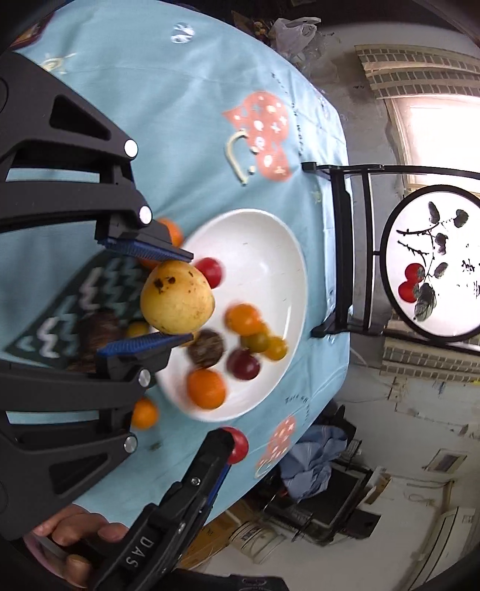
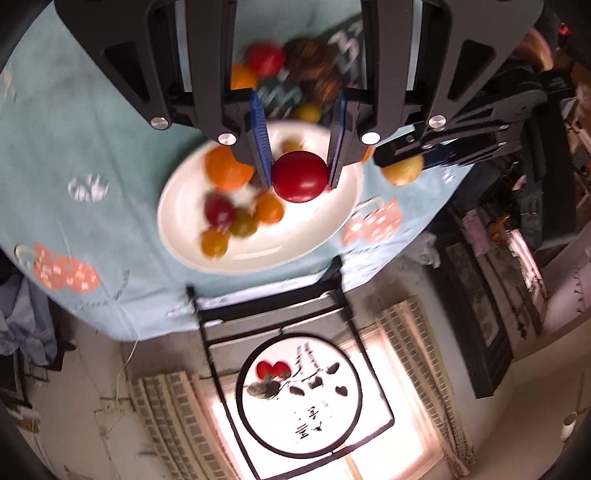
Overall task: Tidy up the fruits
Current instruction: 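Carry both fruits over the white plate and open both tools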
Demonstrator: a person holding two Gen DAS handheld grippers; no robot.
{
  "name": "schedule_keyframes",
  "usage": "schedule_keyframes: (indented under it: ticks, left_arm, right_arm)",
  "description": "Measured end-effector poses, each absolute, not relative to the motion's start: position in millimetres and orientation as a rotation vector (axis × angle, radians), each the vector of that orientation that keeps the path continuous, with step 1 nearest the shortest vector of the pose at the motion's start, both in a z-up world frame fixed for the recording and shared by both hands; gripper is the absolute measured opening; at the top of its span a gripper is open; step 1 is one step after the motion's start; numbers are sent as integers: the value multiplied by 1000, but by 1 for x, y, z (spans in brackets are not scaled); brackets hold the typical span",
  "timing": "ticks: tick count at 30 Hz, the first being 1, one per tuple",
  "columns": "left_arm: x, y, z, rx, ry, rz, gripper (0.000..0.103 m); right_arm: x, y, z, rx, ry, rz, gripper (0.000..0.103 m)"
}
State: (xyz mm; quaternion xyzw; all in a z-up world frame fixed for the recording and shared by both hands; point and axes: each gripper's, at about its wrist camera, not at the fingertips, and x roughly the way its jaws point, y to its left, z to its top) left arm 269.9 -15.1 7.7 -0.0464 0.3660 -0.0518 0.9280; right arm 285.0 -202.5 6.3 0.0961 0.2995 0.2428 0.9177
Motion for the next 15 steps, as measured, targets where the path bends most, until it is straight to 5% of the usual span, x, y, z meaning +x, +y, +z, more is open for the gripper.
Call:
schedule_keyframes:
  ticks: [15]
  left_arm:
    - [379,-10,-25,-69,857,2,39]
  right_arm:
    - [367,-174,-27,124,736,474,31]
